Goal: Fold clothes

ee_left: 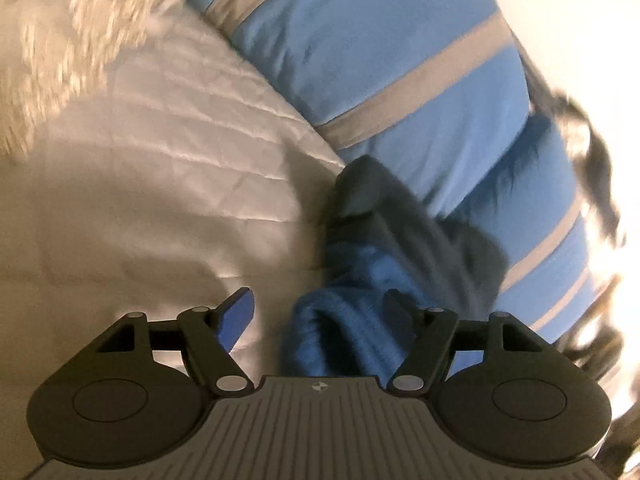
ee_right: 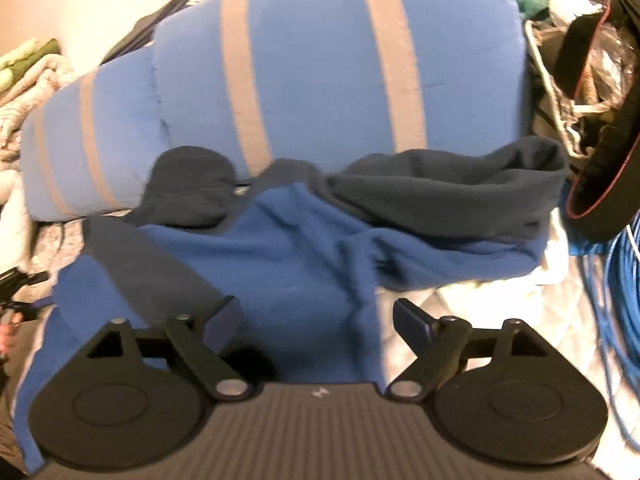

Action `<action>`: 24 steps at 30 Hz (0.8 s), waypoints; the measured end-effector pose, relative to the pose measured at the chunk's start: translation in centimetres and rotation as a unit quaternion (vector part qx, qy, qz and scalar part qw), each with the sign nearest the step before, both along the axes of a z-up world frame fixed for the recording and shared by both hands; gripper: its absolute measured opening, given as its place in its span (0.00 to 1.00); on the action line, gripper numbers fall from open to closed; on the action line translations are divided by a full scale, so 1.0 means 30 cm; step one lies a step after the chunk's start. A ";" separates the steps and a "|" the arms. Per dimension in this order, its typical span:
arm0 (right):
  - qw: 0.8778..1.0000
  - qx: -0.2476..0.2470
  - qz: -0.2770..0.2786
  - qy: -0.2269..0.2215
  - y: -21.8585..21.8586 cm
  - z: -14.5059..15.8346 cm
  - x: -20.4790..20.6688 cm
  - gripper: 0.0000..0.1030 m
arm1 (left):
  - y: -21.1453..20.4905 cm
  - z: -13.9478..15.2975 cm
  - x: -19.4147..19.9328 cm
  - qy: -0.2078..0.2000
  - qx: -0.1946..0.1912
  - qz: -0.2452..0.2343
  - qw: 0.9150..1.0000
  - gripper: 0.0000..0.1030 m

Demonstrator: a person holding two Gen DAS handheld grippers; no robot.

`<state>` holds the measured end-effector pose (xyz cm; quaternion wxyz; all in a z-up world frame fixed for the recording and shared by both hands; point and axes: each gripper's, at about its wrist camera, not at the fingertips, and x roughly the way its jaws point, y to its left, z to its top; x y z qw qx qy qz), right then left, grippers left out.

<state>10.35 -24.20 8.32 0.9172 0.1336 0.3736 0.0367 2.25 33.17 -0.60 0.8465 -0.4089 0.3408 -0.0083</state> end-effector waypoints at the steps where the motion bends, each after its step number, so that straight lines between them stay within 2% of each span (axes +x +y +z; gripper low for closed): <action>1: 1.000 0.006 -0.001 0.005 0.027 0.003 0.000 0.89 | 0.004 -0.014 0.011 -0.001 -0.021 0.006 1.000 0.69; 2: 1.000 0.024 -0.005 0.016 0.050 -0.002 0.009 0.89 | 0.008 -0.027 0.022 -0.002 -0.042 0.011 0.999 0.69; 4: 0.996 0.081 -0.010 0.036 0.082 -0.018 0.031 0.89 | -0.005 -0.048 0.056 -0.004 -0.054 0.009 0.998 0.69; 6: 0.987 0.153 -0.011 0.045 0.104 -0.037 0.048 0.89 | -0.024 -0.061 0.076 -0.013 -0.051 0.000 0.999 0.68; 7: 0.985 0.168 -0.007 0.040 0.122 -0.044 0.056 0.89 | -0.035 -0.067 0.083 -0.018 -0.047 -0.005 0.999 0.67; 8: 0.985 0.171 0.001 0.028 0.143 -0.049 0.062 0.89 | -0.047 -0.069 0.083 -0.017 -0.046 -0.010 0.999 0.62; 9: 0.986 0.168 0.007 0.018 0.162 -0.057 0.068 0.89 | -0.059 -0.072 0.083 -0.016 -0.045 -0.016 0.999 0.44; 10: 0.987 0.162 0.014 0.007 0.179 -0.066 0.073 0.89 | -0.071 -0.075 0.082 -0.015 -0.044 -0.021 0.999 0.35; 11: 0.987 0.162 0.018 0.005 0.188 -0.077 0.079 0.89 | -0.078 -0.065 0.072 -0.013 -0.036 -0.017 0.999 0.28; 13: 0.985 0.169 0.022 0.007 0.188 -0.092 0.090 0.89 | -0.093 -0.023 0.047 -0.023 -0.010 -0.017 1.000 0.24; 16: 0.983 0.184 0.014 -0.004 0.165 -0.087 0.091 0.89 | -0.166 0.123 -0.001 -0.056 0.102 -0.042 0.992 0.23; 17: 0.982 0.189 0.010 -0.008 0.155 -0.086 0.089 0.89 | -0.217 0.180 -0.015 -0.067 0.157 -0.062 0.983 0.23; 18: 0.980 0.197 0.006 -0.010 0.145 -0.087 0.088 0.89 | -0.269 0.237 -0.030 -0.077 0.212 -0.081 0.971 0.23; 19: 0.978 0.206 0.002 -0.010 0.136 -0.089 0.089 0.89 | -0.335 0.291 -0.044 -0.089 0.267 -0.105 0.954 0.23; 21: 0.975 0.220 -0.005 -0.008 0.124 -0.096 0.090 0.89 | -0.499 0.366 -0.069 -0.104 0.378 -0.150 0.907 0.23; 23: 0.973 0.229 -0.012 -0.004 0.116 -0.103 0.089 0.89 | -0.670 0.417 -0.093 -0.110 0.481 -0.188 0.849 0.22; 24: 0.973 0.230 -0.014 -0.003 0.115 -0.106 0.088 0.89 | -0.761 0.409 -0.106 -0.107 0.525 -0.192 0.822 0.22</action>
